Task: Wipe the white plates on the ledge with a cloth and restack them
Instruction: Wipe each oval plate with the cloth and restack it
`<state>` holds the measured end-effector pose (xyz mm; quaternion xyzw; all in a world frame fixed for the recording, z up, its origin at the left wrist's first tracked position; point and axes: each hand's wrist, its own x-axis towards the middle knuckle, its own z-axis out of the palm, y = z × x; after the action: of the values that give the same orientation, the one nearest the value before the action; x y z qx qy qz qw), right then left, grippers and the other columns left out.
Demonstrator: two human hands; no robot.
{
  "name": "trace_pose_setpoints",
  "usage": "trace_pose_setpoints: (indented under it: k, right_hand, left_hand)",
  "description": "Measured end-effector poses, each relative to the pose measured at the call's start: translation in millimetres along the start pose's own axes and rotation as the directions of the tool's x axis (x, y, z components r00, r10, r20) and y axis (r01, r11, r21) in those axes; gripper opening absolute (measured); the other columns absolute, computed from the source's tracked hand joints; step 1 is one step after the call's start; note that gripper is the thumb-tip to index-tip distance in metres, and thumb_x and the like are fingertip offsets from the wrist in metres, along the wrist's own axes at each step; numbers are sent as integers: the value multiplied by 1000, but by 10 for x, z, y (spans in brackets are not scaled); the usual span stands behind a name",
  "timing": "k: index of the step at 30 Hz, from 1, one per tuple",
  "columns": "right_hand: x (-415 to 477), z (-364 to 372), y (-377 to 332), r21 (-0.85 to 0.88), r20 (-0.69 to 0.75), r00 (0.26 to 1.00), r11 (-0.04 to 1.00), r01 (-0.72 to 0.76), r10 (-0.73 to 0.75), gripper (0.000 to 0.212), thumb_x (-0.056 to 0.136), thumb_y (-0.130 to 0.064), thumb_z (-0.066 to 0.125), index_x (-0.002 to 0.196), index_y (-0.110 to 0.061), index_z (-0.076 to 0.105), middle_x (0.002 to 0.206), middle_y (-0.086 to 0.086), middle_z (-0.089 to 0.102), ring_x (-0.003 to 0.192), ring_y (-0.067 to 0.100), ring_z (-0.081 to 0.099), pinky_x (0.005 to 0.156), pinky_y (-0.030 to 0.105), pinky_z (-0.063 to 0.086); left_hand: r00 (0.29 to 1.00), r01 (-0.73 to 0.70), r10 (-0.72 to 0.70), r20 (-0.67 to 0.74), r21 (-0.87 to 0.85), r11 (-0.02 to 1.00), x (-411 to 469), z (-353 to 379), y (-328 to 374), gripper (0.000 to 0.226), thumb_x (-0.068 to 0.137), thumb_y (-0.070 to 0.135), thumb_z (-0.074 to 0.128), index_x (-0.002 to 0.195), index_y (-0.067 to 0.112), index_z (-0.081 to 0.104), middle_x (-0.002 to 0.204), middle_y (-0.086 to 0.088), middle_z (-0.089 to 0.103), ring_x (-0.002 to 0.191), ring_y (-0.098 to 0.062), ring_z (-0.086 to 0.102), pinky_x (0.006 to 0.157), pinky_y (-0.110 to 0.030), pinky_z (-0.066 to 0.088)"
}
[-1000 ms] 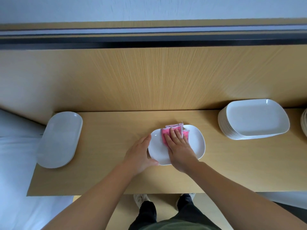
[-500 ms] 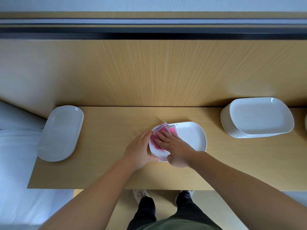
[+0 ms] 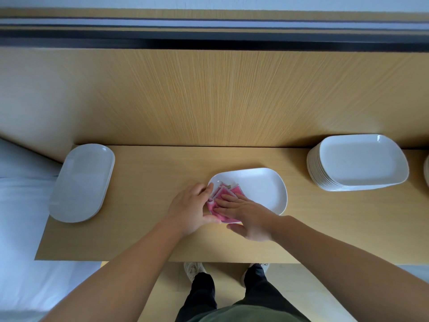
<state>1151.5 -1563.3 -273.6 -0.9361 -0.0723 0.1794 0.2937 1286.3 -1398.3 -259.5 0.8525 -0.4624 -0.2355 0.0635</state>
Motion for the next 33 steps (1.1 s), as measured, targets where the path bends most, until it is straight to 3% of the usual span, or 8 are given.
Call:
trace_pose_setpoints:
  k: [7,17,21,24,26,29,31,33]
  right_hand:
    - [-163,0,105,94,-78,995,993,69,-62,40,101,-25,48,140,-17,52,148,-6,44,143,4,11,115,13,-6]
    - [-681,-371,311,7,119,990,997,-82,81,40,102,-25,47,141,-34,49,142,-34,30,133,-19,11,108,6,13]
    - [-796,-629,365,-75,170,960,974,-212,222,35,102,-37,36,126,-33,61,137,-18,56,130,6,46,106,26,37]
    - [-688,-798,269,-55,-40,969,968,-244,242,61,95,-65,14,129,-37,55,128,-12,60,117,15,56,96,33,47]
    - [-530,-842,223,-189,-192,979,976,-106,70,35,100,-33,42,129,-31,60,127,-12,63,117,16,58,90,35,52]
    - [-301,-654,306,-366,-182,978,930,33,-106,45,78,4,66,120,-14,66,123,5,65,120,31,56,103,42,42]
    - [-215,-461,384,-412,-111,992,911,5,-55,45,81,-9,67,125,-14,62,135,15,56,131,42,47,110,52,34]
    - [-194,-323,421,-450,-48,997,890,-70,54,46,92,-32,50,135,-17,55,146,17,46,137,44,36,108,58,30]
  left_hand:
    - [1000,20,-20,1,20,1000,2,3,-19,102,70,75,60,152,26,24,135,2,39,119,-19,41,97,-31,37]
    - [1000,-11,11,-8,35,999,29,-15,-61,96,74,73,58,152,32,20,137,4,35,124,-15,35,100,-26,30]
    - [999,-35,34,11,61,998,50,-31,-31,97,78,69,58,153,25,16,152,3,17,137,-19,22,112,-29,20]
    - [987,-158,160,-19,79,984,44,-19,-24,87,79,67,56,147,17,35,154,0,22,138,-23,26,114,-33,24]
    - [958,-282,284,-21,90,955,35,4,-10,72,82,63,49,133,12,56,145,-5,45,130,-28,44,107,-40,40]
    - [933,-361,360,25,79,929,33,131,0,57,94,47,50,139,12,50,152,0,38,142,-21,32,116,-30,22]
    - [947,-315,311,87,43,948,45,263,-48,57,98,45,46,147,17,37,158,10,21,148,-14,11,120,-24,6]
    - [950,-304,302,74,22,952,72,357,-93,59,97,50,44,146,17,39,158,11,20,148,-14,9,120,-28,7]
